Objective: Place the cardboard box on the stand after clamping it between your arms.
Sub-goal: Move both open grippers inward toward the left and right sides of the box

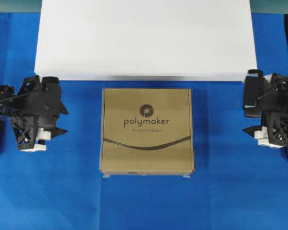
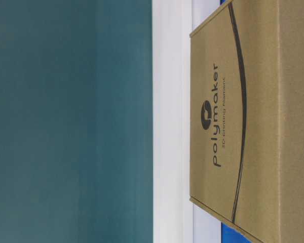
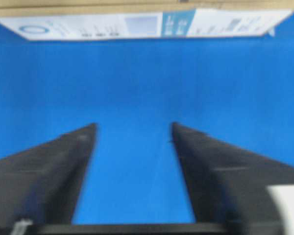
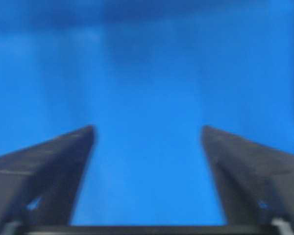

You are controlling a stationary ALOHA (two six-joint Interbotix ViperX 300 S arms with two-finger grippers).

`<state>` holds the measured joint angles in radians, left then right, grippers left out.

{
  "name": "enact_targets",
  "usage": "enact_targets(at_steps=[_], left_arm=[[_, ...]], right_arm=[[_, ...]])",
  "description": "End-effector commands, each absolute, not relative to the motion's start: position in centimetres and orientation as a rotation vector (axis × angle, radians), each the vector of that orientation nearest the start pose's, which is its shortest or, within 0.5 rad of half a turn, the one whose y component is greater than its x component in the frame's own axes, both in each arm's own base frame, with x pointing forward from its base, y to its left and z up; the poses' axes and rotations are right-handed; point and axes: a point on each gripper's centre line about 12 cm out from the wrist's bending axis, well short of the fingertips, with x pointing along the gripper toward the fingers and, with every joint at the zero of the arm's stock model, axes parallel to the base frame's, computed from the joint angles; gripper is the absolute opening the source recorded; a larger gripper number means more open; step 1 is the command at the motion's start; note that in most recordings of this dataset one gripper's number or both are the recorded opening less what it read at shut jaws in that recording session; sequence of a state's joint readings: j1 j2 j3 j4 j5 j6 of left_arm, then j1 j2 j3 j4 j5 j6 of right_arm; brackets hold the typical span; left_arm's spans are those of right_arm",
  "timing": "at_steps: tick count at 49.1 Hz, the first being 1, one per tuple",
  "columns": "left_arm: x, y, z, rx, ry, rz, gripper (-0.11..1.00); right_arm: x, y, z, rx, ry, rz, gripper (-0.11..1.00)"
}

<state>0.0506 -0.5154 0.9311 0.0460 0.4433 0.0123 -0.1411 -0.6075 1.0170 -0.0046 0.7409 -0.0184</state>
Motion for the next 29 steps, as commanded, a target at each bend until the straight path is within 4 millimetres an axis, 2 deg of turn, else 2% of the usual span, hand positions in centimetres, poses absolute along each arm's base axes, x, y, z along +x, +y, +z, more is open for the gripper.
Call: enact_targets(at_steps=[1, 4, 7, 17, 29], left_arm=[[26.1, 1.4, 20.5, 0.018, 0.827, 0.048, 0.69], [26.4, 1.4, 20.0, -0.008, 0.824, 0.058, 0.83], [26.7, 1.3, 19.6, -0.015, 0.822, 0.058, 0.89], [28.1, 1.3, 17.6, -0.014, 0.848, 0.051, 0.88], [30.0, 1.6, 15.4, -0.015, 0.888, 0.055, 0.88]], right_arm=[[20.3, -3.0, 18.0, 0.049, 1.147, -0.111, 1.0], [20.5, -3.0, 17.7, 0.048, 1.155, -0.11, 0.99], [20.7, -3.0, 17.4, 0.052, 1.161, -0.11, 0.99], [22.3, -3.2, 16.1, 0.067, 1.14, -0.115, 0.99], [25.6, -3.3, 14.1, 0.06, 1.134, -0.103, 0.99]])
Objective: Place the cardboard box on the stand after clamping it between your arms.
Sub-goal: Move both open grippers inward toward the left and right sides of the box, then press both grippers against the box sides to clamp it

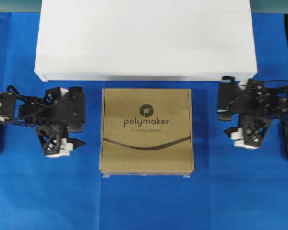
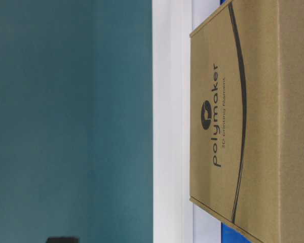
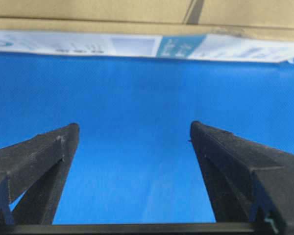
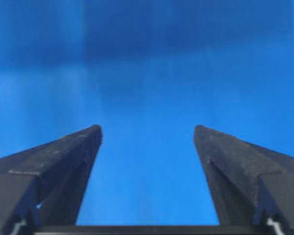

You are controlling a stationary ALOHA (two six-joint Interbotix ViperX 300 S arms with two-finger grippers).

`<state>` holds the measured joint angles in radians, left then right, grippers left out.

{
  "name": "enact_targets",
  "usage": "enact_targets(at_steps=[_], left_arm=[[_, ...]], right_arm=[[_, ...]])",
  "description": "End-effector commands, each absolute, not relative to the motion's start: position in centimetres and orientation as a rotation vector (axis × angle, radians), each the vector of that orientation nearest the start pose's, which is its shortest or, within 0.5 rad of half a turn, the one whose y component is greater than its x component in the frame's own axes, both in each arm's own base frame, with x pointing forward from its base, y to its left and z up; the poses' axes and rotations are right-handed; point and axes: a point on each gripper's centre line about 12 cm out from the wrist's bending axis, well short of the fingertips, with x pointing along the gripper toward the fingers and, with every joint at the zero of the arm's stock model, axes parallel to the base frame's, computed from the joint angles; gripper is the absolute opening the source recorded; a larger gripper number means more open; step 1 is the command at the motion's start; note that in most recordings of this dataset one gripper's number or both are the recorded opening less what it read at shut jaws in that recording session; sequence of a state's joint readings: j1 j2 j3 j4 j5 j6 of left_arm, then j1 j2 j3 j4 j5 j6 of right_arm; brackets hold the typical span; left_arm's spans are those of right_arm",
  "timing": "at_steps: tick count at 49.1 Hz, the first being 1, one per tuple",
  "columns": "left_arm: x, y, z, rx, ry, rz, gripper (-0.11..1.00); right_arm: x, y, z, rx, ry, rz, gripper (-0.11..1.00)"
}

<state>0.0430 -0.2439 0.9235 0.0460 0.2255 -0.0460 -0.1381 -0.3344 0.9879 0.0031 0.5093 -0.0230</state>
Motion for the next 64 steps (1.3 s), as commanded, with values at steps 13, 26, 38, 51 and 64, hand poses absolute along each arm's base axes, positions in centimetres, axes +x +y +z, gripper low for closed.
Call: enact_targets(at_steps=[13, 26, 38, 51, 64], left_arm=[[31.6, 1.8, 14.5, -0.018, 0.899, 0.058, 0.88], [33.3, 2.3, 14.0, -0.006, 0.89, 0.06, 0.88], [34.8, 2.3, 14.1, 0.02, 0.888, 0.047, 0.88], [35.1, 2.4, 14.3, 0.026, 0.882, 0.046, 0.88], [36.2, 2.5, 15.8, 0.025, 0.863, 0.049, 0.88]], right_arm=[[29.3, -3.7, 12.4, 0.05, 1.132, -0.095, 0.99], [31.9, -3.0, 11.0, 0.035, 1.135, -0.068, 0.99], [33.0, -3.0, 11.2, 0.03, 1.098, -0.066, 0.99], [33.4, -3.2, 11.4, 0.03, 1.075, -0.07, 0.99], [33.8, -3.6, 12.4, 0.033, 1.051, -0.079, 0.99]])
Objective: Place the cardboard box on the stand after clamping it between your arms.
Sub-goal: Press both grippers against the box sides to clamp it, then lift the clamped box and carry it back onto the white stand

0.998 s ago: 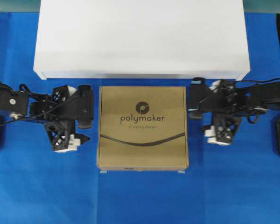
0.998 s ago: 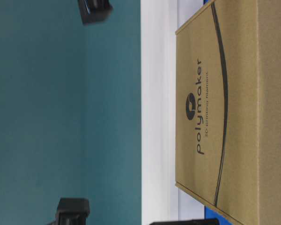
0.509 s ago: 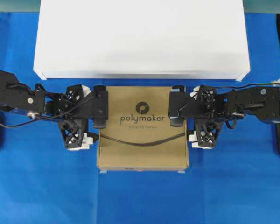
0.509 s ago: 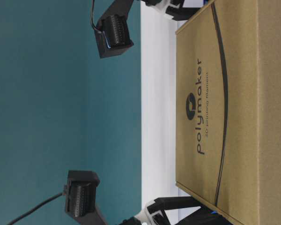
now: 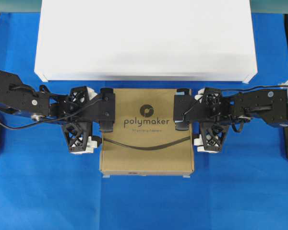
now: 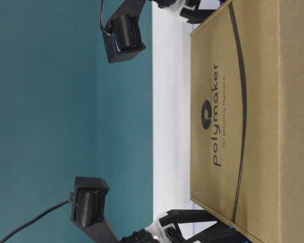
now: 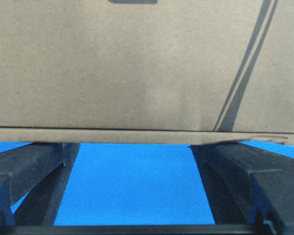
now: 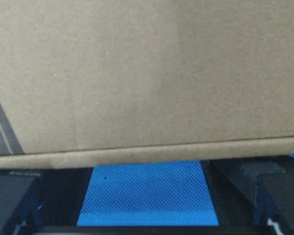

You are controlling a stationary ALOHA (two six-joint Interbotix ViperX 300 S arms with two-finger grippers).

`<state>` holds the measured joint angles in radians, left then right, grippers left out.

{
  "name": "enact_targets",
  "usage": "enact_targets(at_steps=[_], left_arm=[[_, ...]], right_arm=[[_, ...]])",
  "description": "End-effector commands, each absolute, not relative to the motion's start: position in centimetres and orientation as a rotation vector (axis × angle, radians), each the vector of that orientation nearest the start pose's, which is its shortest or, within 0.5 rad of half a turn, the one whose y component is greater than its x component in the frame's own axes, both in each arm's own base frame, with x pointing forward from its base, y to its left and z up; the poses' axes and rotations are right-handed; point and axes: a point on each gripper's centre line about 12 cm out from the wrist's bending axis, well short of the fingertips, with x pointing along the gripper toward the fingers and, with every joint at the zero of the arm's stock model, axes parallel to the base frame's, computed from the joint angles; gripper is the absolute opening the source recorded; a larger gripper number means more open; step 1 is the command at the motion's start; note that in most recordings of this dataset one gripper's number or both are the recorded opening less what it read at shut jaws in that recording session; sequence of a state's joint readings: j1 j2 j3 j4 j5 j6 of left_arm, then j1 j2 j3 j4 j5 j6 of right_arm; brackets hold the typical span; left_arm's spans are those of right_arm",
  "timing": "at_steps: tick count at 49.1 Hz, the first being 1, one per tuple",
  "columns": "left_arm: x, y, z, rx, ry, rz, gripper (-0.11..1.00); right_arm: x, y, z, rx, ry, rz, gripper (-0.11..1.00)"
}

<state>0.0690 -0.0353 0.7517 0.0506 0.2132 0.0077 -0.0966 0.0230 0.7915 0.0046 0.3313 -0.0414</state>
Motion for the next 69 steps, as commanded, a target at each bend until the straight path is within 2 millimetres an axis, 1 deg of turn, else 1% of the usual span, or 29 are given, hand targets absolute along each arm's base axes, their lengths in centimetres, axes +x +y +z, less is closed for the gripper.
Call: enact_targets(at_steps=[1, 4, 6, 12, 16, 21, 25, 26, 29, 33, 53, 65, 69], left_arm=[[36.3, 2.5, 16.1, 0.024, 0.862, 0.05, 0.88], [36.6, 2.6, 17.0, 0.016, 0.86, 0.055, 0.88], [36.8, 2.5, 18.0, 0.013, 0.855, 0.058, 0.88], [37.3, 2.4, 21.8, 0.025, 0.842, 0.055, 0.88], [37.2, 2.4, 24.2, 0.032, 0.84, 0.056, 0.88], [37.0, 2.6, 26.8, 0.039, 0.838, 0.059, 0.88], [36.7, 2.6, 29.0, 0.043, 0.824, 0.061, 0.88], [36.6, 2.6, 29.8, 0.044, 0.818, 0.061, 0.88], [36.4, 2.6, 30.8, 0.044, 0.815, 0.063, 0.88], [36.1, 2.7, 31.3, 0.043, 0.824, 0.065, 0.88], [36.2, 2.7, 31.3, 0.04, 0.827, 0.066, 0.88], [36.5, 3.4, 31.7, 0.038, 0.816, 0.082, 0.88], [36.7, 3.7, 31.7, 0.043, 0.818, 0.087, 0.88]], right_arm=[[33.9, -3.5, 12.7, 0.032, 1.045, -0.079, 0.99], [34.2, -3.5, 13.8, 0.04, 1.033, -0.082, 0.99], [34.3, -3.5, 14.6, 0.046, 1.033, -0.082, 0.99], [34.5, -3.5, 18.3, 0.053, 1.031, -0.079, 0.99], [34.4, -3.6, 20.8, 0.056, 1.036, -0.08, 0.99], [34.1, -3.6, 23.4, 0.054, 1.036, -0.079, 0.99], [33.9, -3.8, 24.9, 0.057, 1.04, -0.082, 0.99], [33.9, -3.7, 25.3, 0.056, 1.035, -0.082, 0.99], [33.7, -3.9, 26.0, 0.055, 1.031, -0.085, 0.99], [33.6, -4.1, 26.0, 0.058, 1.031, -0.091, 0.99], [33.7, -4.1, 26.2, 0.06, 1.024, -0.092, 0.99], [34.2, -4.4, 26.5, 0.009, 0.975, -0.077, 0.99], [34.3, -4.8, 26.5, -0.007, 0.965, -0.078, 0.99]])
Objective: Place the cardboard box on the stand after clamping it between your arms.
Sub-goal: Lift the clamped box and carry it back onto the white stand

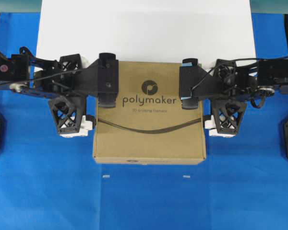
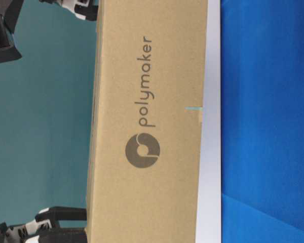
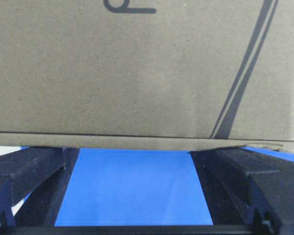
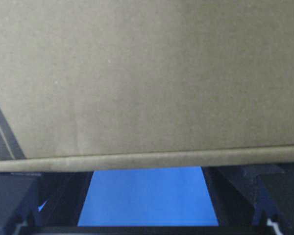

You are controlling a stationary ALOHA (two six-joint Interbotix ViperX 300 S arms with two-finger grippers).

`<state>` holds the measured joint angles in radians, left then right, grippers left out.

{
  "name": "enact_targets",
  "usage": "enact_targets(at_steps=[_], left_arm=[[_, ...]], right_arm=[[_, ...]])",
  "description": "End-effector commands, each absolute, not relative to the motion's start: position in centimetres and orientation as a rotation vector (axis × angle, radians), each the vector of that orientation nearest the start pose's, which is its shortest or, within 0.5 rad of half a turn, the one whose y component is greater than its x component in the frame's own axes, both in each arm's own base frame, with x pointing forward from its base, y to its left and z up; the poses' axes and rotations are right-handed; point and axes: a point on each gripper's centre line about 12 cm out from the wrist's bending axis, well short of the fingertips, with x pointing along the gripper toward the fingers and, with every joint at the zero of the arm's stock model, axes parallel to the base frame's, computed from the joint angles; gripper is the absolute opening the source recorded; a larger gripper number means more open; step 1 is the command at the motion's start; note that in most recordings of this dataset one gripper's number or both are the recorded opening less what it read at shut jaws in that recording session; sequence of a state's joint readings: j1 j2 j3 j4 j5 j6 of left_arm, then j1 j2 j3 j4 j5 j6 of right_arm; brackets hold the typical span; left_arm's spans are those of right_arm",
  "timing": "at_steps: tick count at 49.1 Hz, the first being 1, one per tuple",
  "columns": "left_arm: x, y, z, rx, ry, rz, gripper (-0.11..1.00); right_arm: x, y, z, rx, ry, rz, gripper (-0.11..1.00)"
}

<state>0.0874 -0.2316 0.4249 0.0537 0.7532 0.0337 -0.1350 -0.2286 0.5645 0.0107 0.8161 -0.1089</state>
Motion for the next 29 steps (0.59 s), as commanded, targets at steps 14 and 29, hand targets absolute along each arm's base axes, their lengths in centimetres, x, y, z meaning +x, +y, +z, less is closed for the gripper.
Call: enact_targets(at_steps=[14, 29], left_arm=[[37.2, 6.3, 32.1, 0.069, 0.813, 0.127, 0.88], [37.9, 9.1, 32.2, 0.096, 0.821, 0.169, 0.88]], right_arm=[[35.0, -6.8, 27.0, -0.027, 0.959, -0.101, 0.99], [35.4, -10.2, 27.7, -0.076, 0.951, -0.13, 0.99]])
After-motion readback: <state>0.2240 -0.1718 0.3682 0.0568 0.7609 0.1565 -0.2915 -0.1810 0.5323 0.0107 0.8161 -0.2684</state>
